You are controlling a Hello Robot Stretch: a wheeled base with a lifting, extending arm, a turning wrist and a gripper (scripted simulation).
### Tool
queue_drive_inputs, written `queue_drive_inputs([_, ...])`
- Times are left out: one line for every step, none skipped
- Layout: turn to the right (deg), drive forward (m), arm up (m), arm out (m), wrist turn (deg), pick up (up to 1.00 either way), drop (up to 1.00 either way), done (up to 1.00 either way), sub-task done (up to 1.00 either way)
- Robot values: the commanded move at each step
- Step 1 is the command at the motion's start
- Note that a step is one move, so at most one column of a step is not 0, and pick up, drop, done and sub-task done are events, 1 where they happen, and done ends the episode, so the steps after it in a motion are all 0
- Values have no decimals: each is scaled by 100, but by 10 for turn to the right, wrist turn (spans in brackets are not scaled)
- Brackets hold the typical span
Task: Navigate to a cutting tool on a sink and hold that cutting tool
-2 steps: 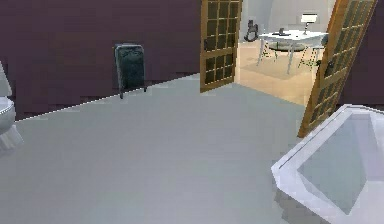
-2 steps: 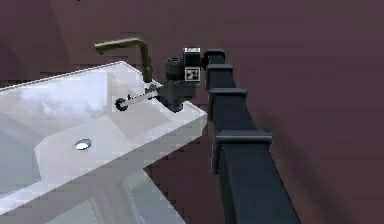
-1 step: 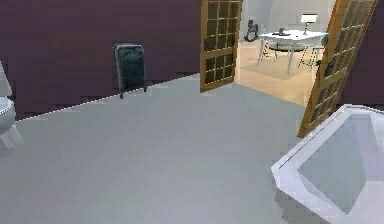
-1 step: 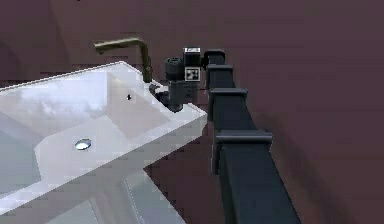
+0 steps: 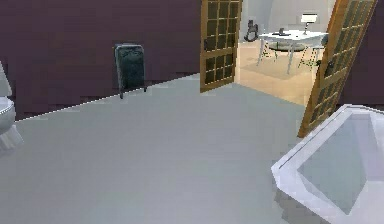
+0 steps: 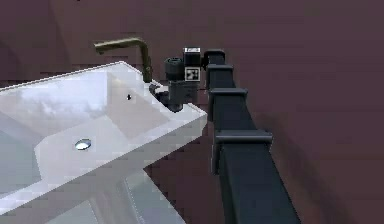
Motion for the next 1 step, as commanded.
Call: queue_drive_inputs([0,0,0,0,0,0,0,100,0])
